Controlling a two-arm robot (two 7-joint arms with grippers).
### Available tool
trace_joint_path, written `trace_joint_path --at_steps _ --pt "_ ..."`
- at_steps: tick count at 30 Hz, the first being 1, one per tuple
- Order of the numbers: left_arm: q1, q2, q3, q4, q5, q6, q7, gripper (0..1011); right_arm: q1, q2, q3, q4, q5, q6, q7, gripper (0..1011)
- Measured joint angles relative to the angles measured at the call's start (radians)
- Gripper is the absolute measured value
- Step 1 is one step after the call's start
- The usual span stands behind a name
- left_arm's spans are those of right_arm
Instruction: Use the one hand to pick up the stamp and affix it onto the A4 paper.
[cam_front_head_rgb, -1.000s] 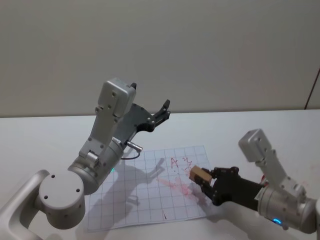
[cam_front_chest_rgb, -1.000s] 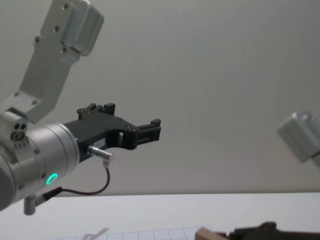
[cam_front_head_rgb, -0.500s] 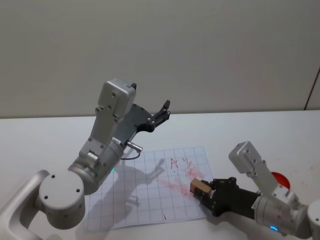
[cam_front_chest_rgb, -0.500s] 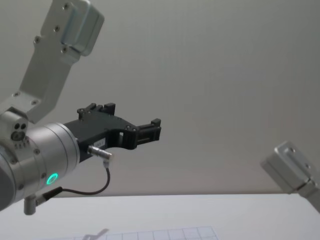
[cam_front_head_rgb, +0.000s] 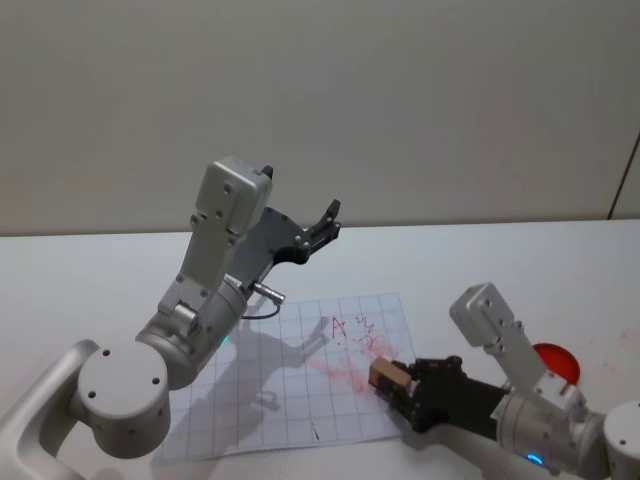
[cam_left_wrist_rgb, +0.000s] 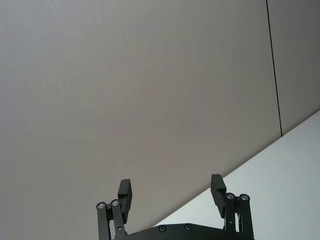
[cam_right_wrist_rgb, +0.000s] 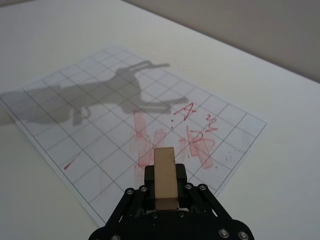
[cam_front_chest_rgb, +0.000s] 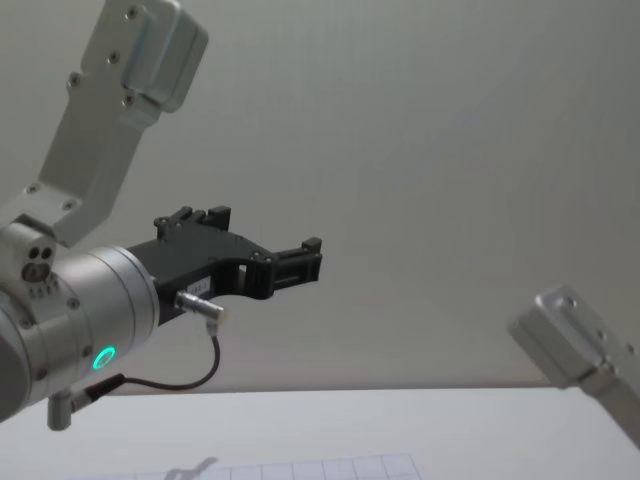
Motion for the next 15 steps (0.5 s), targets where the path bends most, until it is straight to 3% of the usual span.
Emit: trace_joint_path --at_steps 6,15 --pt "0.000 0.000 0.000 0.000 0.000 0.000 0.000 1001 0.005 -0.004 0.006 -0.030 0.041 -0.010 -0.020 220" --pt "0.000 0.000 0.000 0.000 0.000 0.000 0.000 1001 0.005 0.022 0.052 -0.144 0.156 -0.009 -0.088 220"
